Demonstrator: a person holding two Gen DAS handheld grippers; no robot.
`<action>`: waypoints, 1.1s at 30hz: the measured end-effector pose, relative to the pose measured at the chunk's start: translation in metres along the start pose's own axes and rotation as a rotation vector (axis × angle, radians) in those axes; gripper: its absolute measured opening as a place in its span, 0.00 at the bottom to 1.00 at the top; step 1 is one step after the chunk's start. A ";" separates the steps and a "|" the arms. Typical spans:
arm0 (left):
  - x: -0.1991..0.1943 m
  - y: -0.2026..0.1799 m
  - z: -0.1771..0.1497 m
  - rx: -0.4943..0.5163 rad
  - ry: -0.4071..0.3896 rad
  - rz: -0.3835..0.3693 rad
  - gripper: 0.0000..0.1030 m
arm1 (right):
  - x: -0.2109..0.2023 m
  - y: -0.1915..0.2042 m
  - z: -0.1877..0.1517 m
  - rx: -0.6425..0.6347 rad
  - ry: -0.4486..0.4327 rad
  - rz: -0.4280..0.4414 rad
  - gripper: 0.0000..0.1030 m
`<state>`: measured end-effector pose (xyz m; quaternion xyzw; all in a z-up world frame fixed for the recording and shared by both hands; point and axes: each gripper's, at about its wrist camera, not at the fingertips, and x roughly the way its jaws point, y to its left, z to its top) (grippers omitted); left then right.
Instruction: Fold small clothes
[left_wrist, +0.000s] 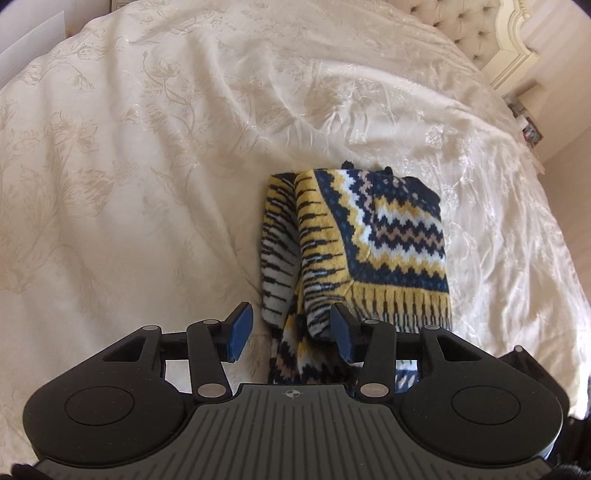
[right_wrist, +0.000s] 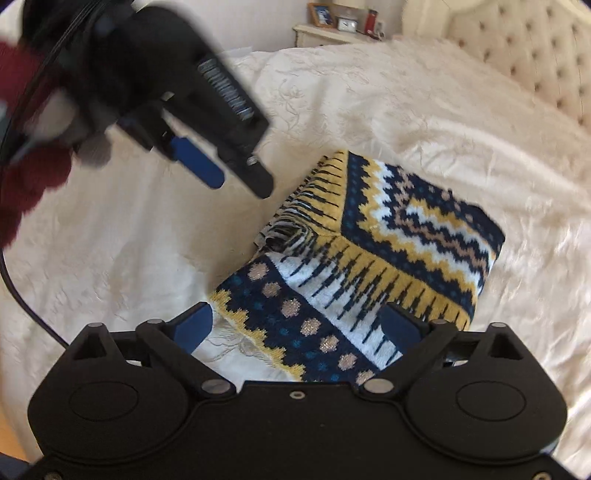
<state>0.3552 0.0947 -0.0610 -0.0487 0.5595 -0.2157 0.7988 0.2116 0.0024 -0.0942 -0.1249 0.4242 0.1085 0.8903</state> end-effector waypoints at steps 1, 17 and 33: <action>0.001 0.000 0.003 -0.005 0.000 -0.005 0.44 | 0.003 0.010 0.000 -0.063 -0.006 -0.027 0.96; 0.046 -0.014 0.016 -0.005 0.153 -0.108 0.44 | 0.015 -0.040 -0.010 0.142 0.022 0.086 0.17; 0.083 -0.013 0.035 -0.020 0.113 -0.110 0.09 | 0.015 -0.044 -0.012 0.213 0.020 0.153 0.18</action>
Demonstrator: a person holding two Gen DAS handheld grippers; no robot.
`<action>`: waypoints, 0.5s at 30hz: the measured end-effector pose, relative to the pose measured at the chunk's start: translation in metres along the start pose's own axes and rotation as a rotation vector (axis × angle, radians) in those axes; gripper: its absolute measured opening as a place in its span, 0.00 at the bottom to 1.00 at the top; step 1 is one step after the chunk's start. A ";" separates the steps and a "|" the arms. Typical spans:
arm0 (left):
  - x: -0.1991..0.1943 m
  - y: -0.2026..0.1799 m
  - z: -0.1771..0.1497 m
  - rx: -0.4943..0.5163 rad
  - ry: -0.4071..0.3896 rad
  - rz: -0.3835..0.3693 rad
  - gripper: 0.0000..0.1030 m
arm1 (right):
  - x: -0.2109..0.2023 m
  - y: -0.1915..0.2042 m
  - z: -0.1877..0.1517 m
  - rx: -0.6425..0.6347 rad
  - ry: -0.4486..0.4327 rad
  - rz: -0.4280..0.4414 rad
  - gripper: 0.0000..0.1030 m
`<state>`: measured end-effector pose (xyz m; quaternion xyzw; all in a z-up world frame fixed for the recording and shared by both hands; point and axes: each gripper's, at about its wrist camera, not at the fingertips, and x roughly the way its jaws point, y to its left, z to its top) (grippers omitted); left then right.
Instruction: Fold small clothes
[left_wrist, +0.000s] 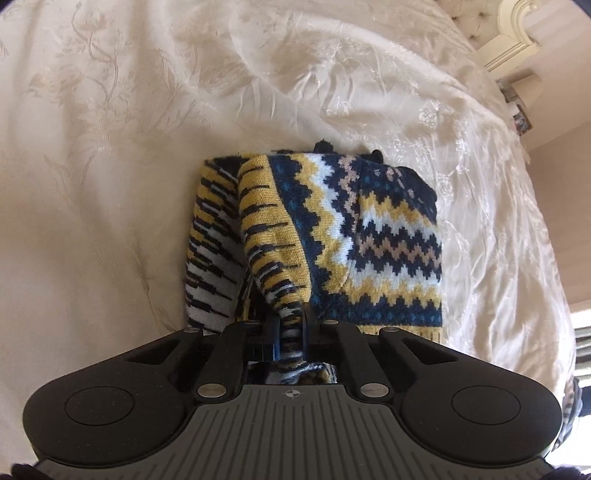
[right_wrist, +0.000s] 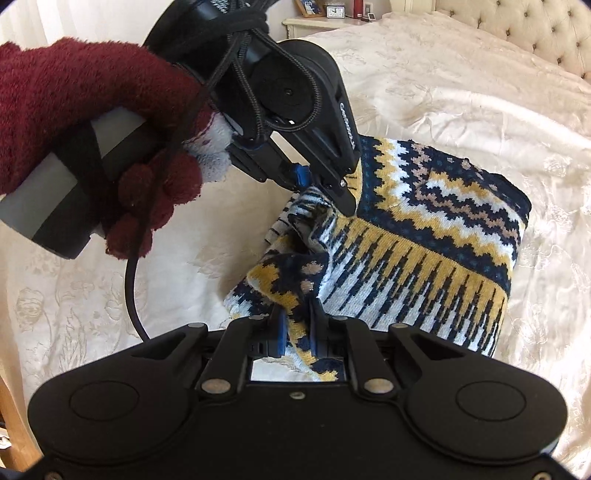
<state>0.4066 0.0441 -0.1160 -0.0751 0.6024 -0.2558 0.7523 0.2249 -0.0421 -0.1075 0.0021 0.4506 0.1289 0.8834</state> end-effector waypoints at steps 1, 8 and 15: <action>-0.006 0.000 -0.002 0.002 -0.022 -0.001 0.09 | -0.001 0.000 0.001 0.005 -0.005 0.008 0.17; -0.031 0.017 -0.015 0.013 -0.099 0.063 0.09 | 0.024 0.014 0.007 -0.066 0.026 0.083 0.17; -0.014 0.038 -0.013 -0.033 -0.065 0.060 0.19 | 0.039 0.000 0.005 -0.019 0.087 0.108 0.44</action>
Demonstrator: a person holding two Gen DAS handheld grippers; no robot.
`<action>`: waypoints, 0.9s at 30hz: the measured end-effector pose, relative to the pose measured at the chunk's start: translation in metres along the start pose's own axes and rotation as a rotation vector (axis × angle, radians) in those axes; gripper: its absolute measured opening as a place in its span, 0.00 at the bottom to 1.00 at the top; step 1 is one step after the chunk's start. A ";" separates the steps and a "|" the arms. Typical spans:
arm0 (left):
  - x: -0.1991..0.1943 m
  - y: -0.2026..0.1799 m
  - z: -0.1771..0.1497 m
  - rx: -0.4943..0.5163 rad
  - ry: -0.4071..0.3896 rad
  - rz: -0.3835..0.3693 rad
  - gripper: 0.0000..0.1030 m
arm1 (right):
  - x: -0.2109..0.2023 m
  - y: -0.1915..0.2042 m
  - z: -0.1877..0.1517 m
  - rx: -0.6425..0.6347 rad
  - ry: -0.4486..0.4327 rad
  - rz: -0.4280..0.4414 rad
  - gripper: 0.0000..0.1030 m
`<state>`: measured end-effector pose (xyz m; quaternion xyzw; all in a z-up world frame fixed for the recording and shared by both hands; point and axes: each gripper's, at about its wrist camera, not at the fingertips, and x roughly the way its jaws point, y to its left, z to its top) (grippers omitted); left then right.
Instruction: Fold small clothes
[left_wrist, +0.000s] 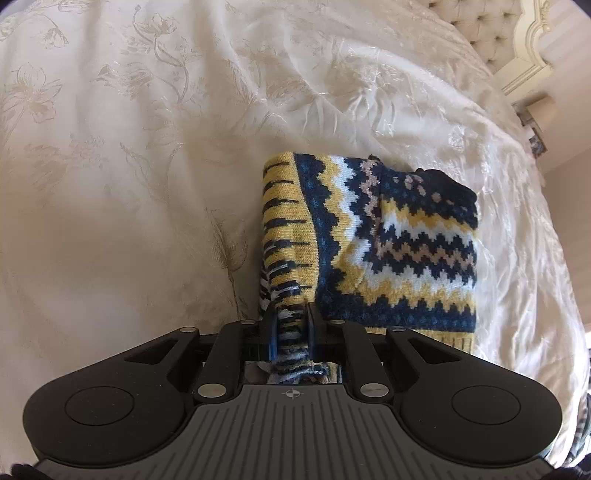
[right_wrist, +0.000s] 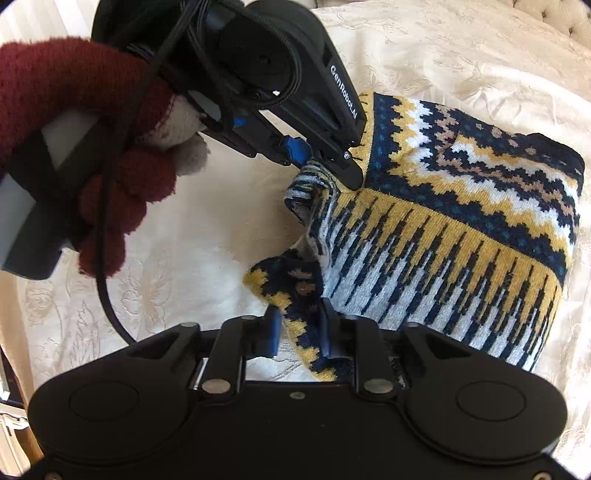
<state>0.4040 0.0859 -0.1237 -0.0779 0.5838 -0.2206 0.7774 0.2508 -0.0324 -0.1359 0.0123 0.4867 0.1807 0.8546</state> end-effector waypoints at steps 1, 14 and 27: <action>0.000 -0.001 0.001 0.012 -0.010 0.015 0.25 | -0.006 -0.006 -0.001 0.009 -0.009 0.015 0.49; -0.032 -0.003 -0.006 0.112 -0.112 0.106 0.38 | -0.082 -0.132 -0.004 0.285 -0.215 -0.002 0.79; -0.045 -0.027 -0.052 0.124 -0.075 0.026 0.44 | -0.001 -0.187 0.056 0.308 -0.126 0.014 0.94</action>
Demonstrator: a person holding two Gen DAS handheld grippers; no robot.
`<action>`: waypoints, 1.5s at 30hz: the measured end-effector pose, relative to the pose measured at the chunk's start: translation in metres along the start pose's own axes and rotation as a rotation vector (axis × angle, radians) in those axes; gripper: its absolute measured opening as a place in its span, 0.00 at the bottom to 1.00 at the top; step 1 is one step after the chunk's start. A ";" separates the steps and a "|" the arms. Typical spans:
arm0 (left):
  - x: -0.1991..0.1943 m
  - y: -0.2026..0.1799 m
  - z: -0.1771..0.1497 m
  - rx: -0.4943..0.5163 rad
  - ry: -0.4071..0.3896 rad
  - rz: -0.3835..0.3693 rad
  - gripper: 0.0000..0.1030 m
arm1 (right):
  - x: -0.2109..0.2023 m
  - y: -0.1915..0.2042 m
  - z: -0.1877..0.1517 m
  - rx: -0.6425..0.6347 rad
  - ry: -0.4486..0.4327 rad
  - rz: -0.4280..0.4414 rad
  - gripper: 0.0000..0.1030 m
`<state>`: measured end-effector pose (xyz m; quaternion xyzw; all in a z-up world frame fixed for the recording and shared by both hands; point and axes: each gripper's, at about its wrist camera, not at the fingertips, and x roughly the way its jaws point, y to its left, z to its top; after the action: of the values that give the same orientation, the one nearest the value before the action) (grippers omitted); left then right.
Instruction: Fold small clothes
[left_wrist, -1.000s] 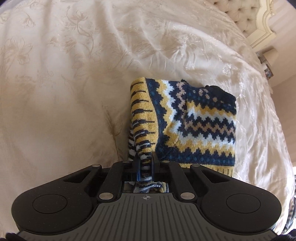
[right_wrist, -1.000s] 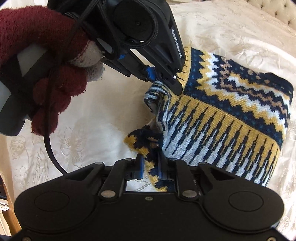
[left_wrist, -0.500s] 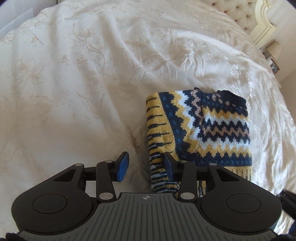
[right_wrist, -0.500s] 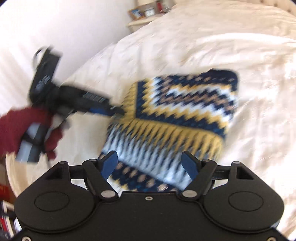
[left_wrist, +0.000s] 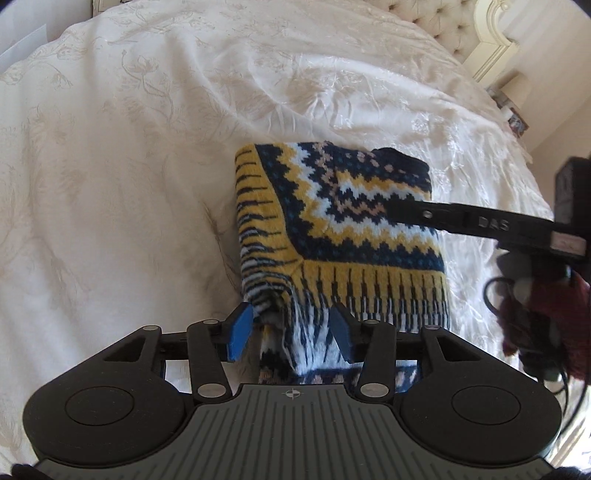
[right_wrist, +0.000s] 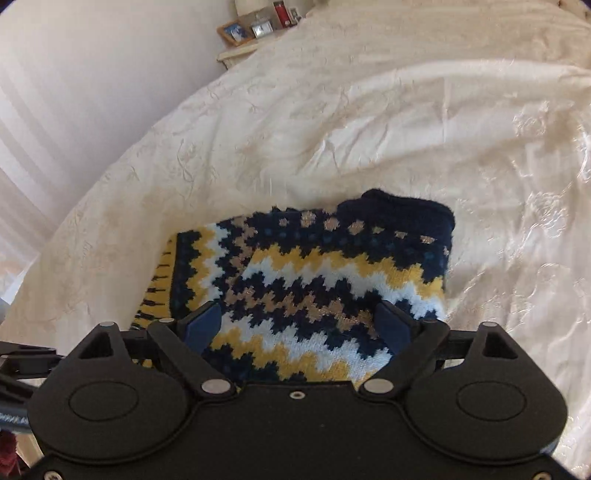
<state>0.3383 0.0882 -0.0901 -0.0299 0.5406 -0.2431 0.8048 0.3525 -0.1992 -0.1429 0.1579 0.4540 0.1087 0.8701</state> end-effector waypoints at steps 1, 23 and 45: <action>0.001 0.000 -0.003 -0.003 0.010 0.000 0.44 | 0.010 0.001 0.001 -0.012 0.026 -0.007 0.95; 0.039 0.004 -0.020 -0.028 0.120 -0.057 0.54 | -0.027 -0.061 -0.044 0.304 0.001 0.069 0.99; 0.066 0.023 -0.015 -0.137 0.182 -0.353 0.33 | 0.000 -0.078 -0.052 0.505 0.054 0.272 0.51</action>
<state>0.3529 0.0834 -0.1596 -0.1568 0.6128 -0.3449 0.6935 0.3130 -0.2626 -0.2000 0.4260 0.4644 0.1121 0.7683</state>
